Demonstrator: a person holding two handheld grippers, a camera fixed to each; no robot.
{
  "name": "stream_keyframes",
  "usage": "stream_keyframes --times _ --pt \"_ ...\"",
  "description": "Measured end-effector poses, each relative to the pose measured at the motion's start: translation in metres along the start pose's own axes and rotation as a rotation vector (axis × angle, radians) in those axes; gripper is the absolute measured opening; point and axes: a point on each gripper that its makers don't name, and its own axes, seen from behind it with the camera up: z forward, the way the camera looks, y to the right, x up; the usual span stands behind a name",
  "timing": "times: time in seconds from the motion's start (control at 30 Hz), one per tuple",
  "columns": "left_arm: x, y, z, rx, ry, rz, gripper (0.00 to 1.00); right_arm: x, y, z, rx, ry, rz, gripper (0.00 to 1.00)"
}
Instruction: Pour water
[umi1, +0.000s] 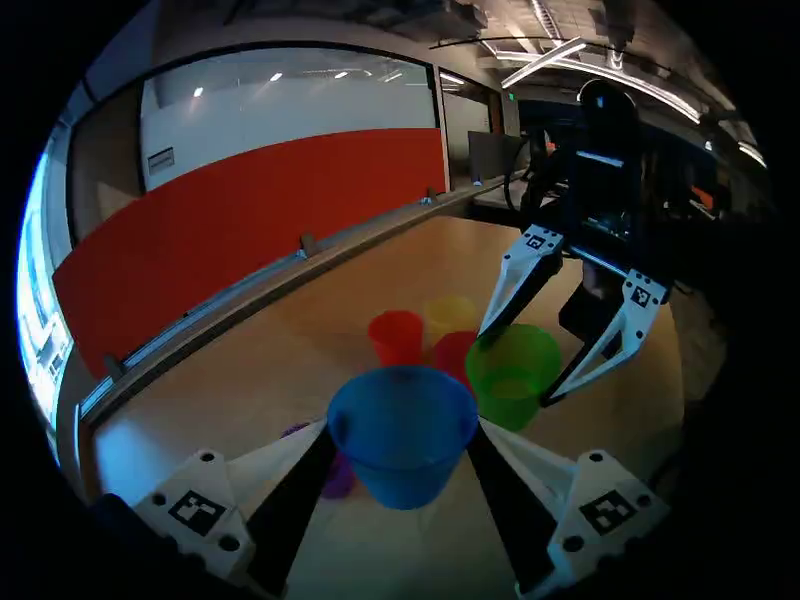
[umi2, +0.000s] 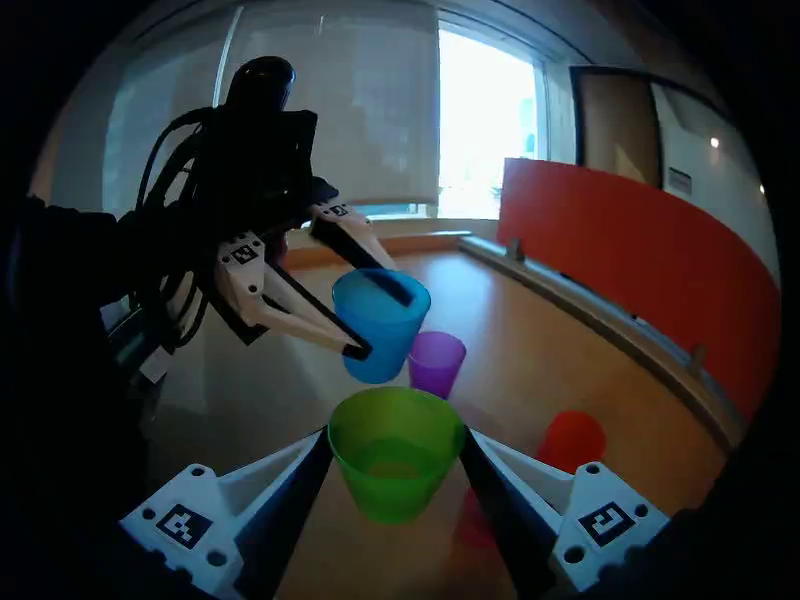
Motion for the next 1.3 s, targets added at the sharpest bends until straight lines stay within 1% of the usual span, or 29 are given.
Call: stream_keyframes --times 0.33,0.6,0.87,1.07,1.3 --pt "-0.027 0.006 0.009 -0.031 -0.06 -0.001 0.87 -0.018 0.002 0.006 0.017 -0.044 0.009 0.92" --pt "-0.05 0.01 0.023 -0.058 -0.115 0.005 0.87 -0.032 0.002 0.012 0.032 -0.079 0.009 0.92" --pt "-0.067 0.013 0.034 -0.087 -0.165 0.024 0.87 -0.04 0.001 0.02 0.044 -0.103 0.005 0.92" --pt "-0.077 0.014 0.041 -0.099 -0.193 0.041 0.87 -0.042 0.003 0.024 0.044 -0.114 0.0 0.92" --pt "-0.086 0.017 0.047 -0.102 -0.201 0.045 0.87 -0.043 0.004 0.025 0.044 -0.118 -0.001 0.92"
